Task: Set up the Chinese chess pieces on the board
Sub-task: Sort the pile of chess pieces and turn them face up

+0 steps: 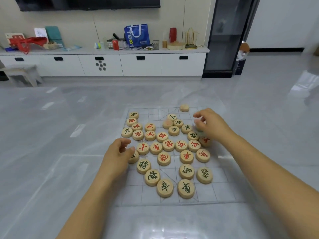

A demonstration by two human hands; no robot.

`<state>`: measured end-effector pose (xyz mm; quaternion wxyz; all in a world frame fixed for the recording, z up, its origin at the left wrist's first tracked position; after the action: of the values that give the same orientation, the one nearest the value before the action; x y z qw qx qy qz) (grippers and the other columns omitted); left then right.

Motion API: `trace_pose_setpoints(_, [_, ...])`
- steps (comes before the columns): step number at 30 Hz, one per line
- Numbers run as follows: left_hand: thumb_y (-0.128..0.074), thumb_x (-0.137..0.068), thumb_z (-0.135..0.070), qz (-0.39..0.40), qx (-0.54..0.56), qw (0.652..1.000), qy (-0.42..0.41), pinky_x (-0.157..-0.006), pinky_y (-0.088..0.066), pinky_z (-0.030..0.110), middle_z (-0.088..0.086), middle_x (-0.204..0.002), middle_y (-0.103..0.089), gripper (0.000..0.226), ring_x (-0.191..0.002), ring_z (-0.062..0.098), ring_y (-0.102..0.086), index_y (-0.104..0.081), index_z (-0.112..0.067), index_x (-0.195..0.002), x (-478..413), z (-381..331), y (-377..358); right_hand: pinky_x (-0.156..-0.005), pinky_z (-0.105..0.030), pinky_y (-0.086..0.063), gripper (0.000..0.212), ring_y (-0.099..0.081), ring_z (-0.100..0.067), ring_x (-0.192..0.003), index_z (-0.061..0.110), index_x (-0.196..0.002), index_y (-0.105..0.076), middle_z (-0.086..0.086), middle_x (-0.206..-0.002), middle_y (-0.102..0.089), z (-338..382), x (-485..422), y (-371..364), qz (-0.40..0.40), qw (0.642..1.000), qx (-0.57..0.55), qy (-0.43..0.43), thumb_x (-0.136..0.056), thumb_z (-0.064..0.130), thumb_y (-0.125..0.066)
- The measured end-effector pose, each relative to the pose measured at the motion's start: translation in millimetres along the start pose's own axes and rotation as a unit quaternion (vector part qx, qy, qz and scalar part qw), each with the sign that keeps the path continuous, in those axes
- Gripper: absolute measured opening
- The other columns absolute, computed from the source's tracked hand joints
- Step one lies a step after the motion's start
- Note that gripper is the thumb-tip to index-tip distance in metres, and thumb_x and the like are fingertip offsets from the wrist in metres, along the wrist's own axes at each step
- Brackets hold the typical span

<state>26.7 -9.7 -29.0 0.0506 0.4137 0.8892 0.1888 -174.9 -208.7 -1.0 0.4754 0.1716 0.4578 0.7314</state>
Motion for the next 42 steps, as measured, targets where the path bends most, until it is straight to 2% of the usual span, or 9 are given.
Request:
trace_pose_setpoints(4, [-0.052,-0.092,-0.018,0.021,-0.044,0.999,-0.004,-0.088,-0.037,0.029,0.002,-0.121,-0.054,0.028,-0.111,0.017,-0.05,-0.052,-0.018,-0.12,-7.2,2.0,-1.0,-0.103,-0.036,-0.036,0.039,-0.038,-0.024,-0.129,0.013,-0.133,-0.045,-0.004,-0.146,-0.036,-6.6,-65.7,-25.9,0.025,0.993,0.105,0.044,-0.094,0.014,-0.04])
trace_pose_setpoints(9, [-0.046,-0.094,-0.019,0.026,-0.159,0.986,-0.041,-0.09,-0.04,0.026,0.001,-0.12,-0.056,0.028,-0.105,0.015,-0.052,-0.054,-0.021,-0.122,-9.2,4.0,4.0,-0.111,-0.043,-0.024,0.047,-0.018,-0.027,-0.141,0.02,-0.143,-0.027,0.001,-0.157,-0.011,-22.8,-107.8,-54.2,0.108,0.967,0.229,0.03,-0.097,0.013,-0.03])
trace_pose_setpoints(15, [-0.054,-0.09,-0.029,0.054,-0.27,0.957,-0.09,-0.101,-0.037,0.028,-0.002,-0.13,-0.048,0.039,-0.121,0.016,-0.044,-0.05,-0.023,-0.129,-7.6,6.0,4.2,-0.091,-0.041,-0.039,0.025,-0.043,-0.031,-0.113,0.01,-0.113,-0.051,-0.015,-0.127,-0.048,-16.8,-118.2,-53.0,0.097,0.959,0.261,0.045,-0.095,0.016,-0.034])
trace_pose_setpoints(19, [-0.05,-0.092,-0.033,0.048,-0.331,0.935,-0.121,-0.101,-0.037,0.028,-0.002,-0.133,-0.048,0.04,-0.122,0.017,-0.042,-0.047,-0.025,-0.131,-3.8,6.0,2.5,-0.083,-0.039,-0.048,0.027,-0.054,-0.03,-0.096,0.007,-0.109,-0.052,-0.013,-0.111,-0.054,-16.4,-89.0,-23.5,0.056,0.98,0.189,0.004,-0.089,0.024,-0.046])
trace_pose_setpoints(24, [-0.048,-0.093,-0.031,0.061,-0.358,0.925,-0.115,-0.097,-0.038,0.028,0.0,-0.129,-0.049,0.035,-0.119,0.019,-0.043,-0.05,-0.023,-0.127,3.6,3.0,4.8,-0.069,-0.032,-0.046,0.026,-0.058,-0.025,-0.089,0.009,-0.104,-0.047,-0.009,-0.105,-0.054,-6.3,-3.4,15.0,-0.028,0.991,-0.106,-0.076,-0.082,0.012,-0.061])
trace_pose_setpoints(29, [-0.052,-0.09,-0.028,0.073,-0.365,0.923,-0.097,-0.095,-0.04,0.033,0.004,-0.124,-0.051,0.032,-0.116,0.023,-0.044,-0.053,-0.016,-0.119,10.5,1.6,6.9,-0.068,-0.023,-0.046,0.028,-0.06,-0.013,-0.086,0.02,-0.097,-0.051,0.004,-0.098,-0.057,19.3,94.5,20.6,0.042,0.958,-0.267,-0.093,-0.079,0.008,-0.068])
trace_pose_setpoints(35, [-0.043,-0.095,-0.024,0.022,-0.294,0.952,-0.081,-0.101,-0.039,0.038,0.011,-0.133,-0.049,0.037,-0.121,0.027,-0.047,-0.048,-0.013,-0.13,-6.2,11.8,14.2,-0.067,-0.003,-0.043,0.033,-0.058,-0.011,-0.085,0.031,-0.089,-0.056,0.0,-0.104,-0.06,5.5,143.5,10.0,0.001,0.967,-0.233,-0.1,-0.077,0.002,-0.067])
trace_pose_setpoints(40, [-0.04,-0.097,-0.02,-0.007,-0.304,0.943,-0.136,-0.108,-0.027,0.034,0.007,-0.147,-0.038,0.039,-0.134,0.026,-0.034,-0.044,-0.012,-0.134,-28.5,13.5,11.1,-0.074,-0.018,-0.039,0.037,-0.056,-0.009,-0.087,0.024,-0.104,-0.051,-0.003,-0.111,-0.056,-24.3,144.6,10.2,0.017,0.979,-0.156,-0.13,-0.077,0.007,-0.07])
trace_pose_setpoints(42, [-0.037,-0.098,-0.024,0.01,-0.319,0.938,-0.138,-0.111,-0.023,0.036,0.003,-0.153,-0.028,0.042,-0.14,0.02,-0.025,-0.038,-0.015,-0.139,-35.3,13.9,4.7,-0.071,-0.015,-0.039,0.038,-0.054,-0.003,-0.083,0.028,-0.104,-0.05,0.002,-0.108,-0.056,-24.5,144.5,11.5,0.039,0.985,-0.126,-0.113,-0.077,0.009,-0.07])
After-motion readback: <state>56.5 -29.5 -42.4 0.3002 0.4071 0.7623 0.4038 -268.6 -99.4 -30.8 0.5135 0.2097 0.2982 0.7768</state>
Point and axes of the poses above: each hand's wrist, its own x-axis away from the middle knuckle, its own y-axis out of the back of the hand, z = x × y, the point moved 3 cm from there along -x, towards the middle knuckle
